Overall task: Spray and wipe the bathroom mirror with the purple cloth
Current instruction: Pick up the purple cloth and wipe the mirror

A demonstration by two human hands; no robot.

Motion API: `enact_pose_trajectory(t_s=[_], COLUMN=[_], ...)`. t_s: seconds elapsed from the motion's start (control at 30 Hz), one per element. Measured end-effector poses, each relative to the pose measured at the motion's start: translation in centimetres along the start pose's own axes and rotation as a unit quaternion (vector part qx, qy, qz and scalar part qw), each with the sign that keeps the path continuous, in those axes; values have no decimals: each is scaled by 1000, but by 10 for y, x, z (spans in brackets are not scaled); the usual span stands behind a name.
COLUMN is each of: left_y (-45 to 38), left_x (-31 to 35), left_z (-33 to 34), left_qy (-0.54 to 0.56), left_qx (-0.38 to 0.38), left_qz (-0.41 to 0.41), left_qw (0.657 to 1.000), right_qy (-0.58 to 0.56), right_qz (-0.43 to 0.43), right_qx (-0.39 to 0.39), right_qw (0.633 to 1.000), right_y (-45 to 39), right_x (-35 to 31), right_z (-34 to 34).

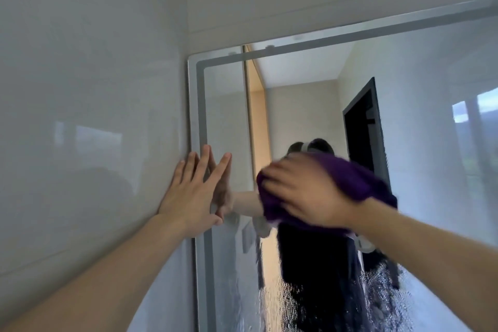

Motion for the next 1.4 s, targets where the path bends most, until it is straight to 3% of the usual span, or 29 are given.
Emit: enact_pose_trajectory(t_s=[0.13,0.2,0.27,0.33,0.47,0.6,0.73,0.83,0.97,1.07,1.17,1.23,1.27,1.33,1.4], left_y=[-1,-1,-1,0,3,2,1,-1,-1,-1,-1,-3,-5,-13,-22], left_x=[1,1,2,3,3,4,4,2,2,4,22,60,86,141,190], left_z=[1,2,2,2,-1,-5,-4,-3,-1,-1,-10,-30,-42,-60,-67], left_qy=[-14,-14,-15,-12,5,8,1,-3,-5,8,43,78,93,99,85], left_qx=[10,11,11,7,-3,-2,-8,-8,-5,-21,-16,32,50,73,70], left_qz=[-1,-1,0,0,1,-3,-3,-5,-3,-12,-34,5,40,113,166], left_qw=[1000,1000,1000,1000,1000,1000,1000,1000,1000,1000,998,996,994,986,980], right_qy=[37,68,72,53,9,0,-5,-19,5,59,95,95,95,87,74], right_qz=[256,356,401,375,179,14,-62,-31,162,359,474,467,427,286,150], right_qx=[24,41,37,9,-106,-232,-208,-194,-132,-59,-38,-48,-63,-106,-153], right_qw=[966,931,913,925,978,973,976,980,978,930,875,878,897,948,974], right_y=[1,6,10,13,39,93,119,127,143,163,170,168,169,179,201], right_x=[95,99,79,45,-51,-117,-107,-67,26,74,71,52,38,0,-39], right_z=[-36,-40,-34,-20,19,45,24,8,-29,-61,-59,-49,-42,-24,-10])
Point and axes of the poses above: each hand's wrist, its own y-axis away from the middle knuckle, its own z-axis out of the palm, x = y × z, the point moved 9 cm from there along -y, towards the middle knuckle, and after that the axes turned 5 degrees about x, right-handed, at the moved point
